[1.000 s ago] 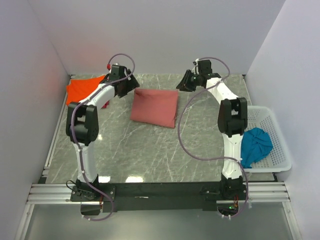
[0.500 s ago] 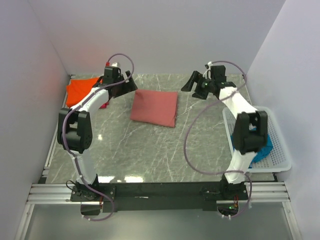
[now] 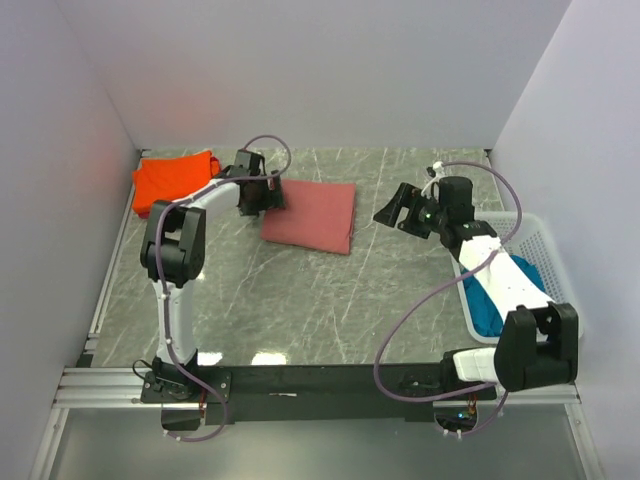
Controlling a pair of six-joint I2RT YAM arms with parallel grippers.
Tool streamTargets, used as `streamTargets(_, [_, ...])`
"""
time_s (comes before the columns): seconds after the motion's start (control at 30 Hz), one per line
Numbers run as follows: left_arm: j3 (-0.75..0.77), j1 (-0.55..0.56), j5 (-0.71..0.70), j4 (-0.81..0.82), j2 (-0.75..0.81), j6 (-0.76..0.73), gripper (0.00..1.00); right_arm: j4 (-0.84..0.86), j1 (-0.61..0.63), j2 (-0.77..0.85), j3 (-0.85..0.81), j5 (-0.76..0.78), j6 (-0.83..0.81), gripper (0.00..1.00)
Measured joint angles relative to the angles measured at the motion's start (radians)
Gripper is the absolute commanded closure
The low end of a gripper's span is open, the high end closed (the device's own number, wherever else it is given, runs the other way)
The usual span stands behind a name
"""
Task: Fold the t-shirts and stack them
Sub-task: Neatly place the folded tshirt to the corner
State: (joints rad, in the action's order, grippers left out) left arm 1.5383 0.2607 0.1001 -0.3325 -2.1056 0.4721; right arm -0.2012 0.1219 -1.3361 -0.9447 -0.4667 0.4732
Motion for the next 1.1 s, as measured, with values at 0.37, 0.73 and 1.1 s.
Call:
streamTargets(0.37, [0.138, 0.071, -0.147, -0.038, -0.111, -0.01, 0.8, -0.001, 0.0, 0.114, 0.09, 0.06, -0.007, 0.08])
streamTargets(0.73, [0.192, 0.125, -0.415, -0.129, -0.125, -0.031, 1.0, 0.014, 0.0, 0.112, 0.118, 0.135, -0.051, 0.08])
streamTargets(1.1, [0.163, 0.089, -0.836, -0.078, -0.09, -0.364, 1.0, 0.029, 0.0, 0.091, 0.165, 0.258, -0.117, 0.08])
